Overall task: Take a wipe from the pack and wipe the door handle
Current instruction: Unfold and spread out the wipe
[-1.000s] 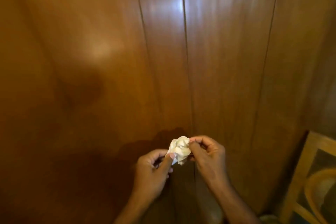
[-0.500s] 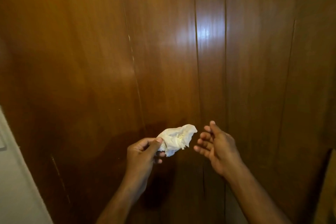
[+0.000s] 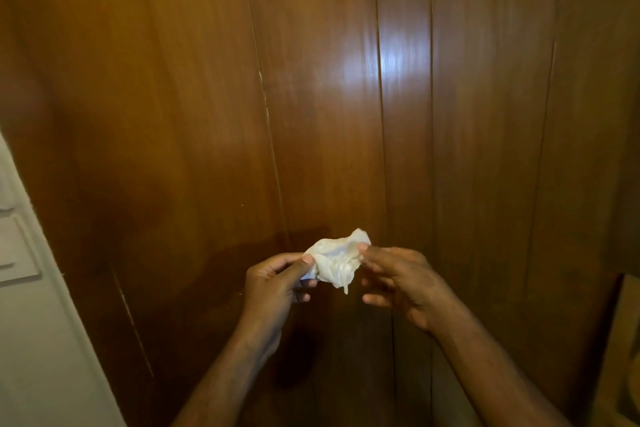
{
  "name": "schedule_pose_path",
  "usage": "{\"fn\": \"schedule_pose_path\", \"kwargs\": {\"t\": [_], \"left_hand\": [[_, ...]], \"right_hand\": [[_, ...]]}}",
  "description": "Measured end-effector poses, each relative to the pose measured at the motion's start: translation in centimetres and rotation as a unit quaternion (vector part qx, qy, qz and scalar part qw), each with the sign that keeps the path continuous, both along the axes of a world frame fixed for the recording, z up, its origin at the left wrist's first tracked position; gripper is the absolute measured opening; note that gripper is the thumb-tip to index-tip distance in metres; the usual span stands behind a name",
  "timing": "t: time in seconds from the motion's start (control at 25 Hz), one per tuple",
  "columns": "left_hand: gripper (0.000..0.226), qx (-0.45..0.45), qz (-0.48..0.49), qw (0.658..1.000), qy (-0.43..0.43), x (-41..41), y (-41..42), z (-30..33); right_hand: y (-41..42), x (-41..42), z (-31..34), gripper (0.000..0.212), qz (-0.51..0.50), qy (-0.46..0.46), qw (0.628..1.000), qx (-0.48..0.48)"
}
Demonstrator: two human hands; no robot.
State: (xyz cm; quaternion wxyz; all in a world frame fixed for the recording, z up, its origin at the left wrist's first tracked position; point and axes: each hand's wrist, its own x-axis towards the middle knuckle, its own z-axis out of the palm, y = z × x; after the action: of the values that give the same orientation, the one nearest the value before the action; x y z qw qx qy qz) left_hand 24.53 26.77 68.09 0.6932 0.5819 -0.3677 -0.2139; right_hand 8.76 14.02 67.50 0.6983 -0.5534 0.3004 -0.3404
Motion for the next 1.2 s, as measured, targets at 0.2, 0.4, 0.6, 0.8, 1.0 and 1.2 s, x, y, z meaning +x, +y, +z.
{"fn": "schedule_pose_path", "kwargs": {"t": [0.2, 0.4, 0.6, 0.8, 1.0, 1.2], "left_hand": [[0.013, 0.009, -0.004, 1.000, -0.024, -0.1, -0.4, 0.6], [0.012, 0.023, -0.002, 1.000, 0.016, 1.8, -0.2, 0.2], [0.028, 0.071, -0.130, 0.989, -0.006, -0.8, -2.5, -1.0], [0.028, 0.047, -0.134, 0.989, -0.043, -0.6, -3.3, -1.2], [0.023, 0.033, -0.237, 0.969, 0.055, 0.1, -3.3, -2.0], [0.015, 0.064, -0.263, 0.956, 0.111, 0.1, -3.5, -2.3]], "right_hand": [[-1.2, 0.6, 0.6, 0.021, -0.006, -0.059, 0.997, 0.045], [-3.5, -0.9, 1.8, 0.025, -0.004, -0.078, 0.996, 0.048], [-2.3, 0.2, 2.2, 0.010, 0.027, -0.032, 0.991, -0.127], [-2.3, 0.2, 2.3, 0.015, 0.016, -0.054, 0.988, -0.145], [-2.8, 0.7, 2.7, 0.009, -0.033, -0.075, 0.993, -0.083], [-3.1, 1.2, 2.6, 0.010, -0.078, -0.014, 0.989, -0.122]]}}
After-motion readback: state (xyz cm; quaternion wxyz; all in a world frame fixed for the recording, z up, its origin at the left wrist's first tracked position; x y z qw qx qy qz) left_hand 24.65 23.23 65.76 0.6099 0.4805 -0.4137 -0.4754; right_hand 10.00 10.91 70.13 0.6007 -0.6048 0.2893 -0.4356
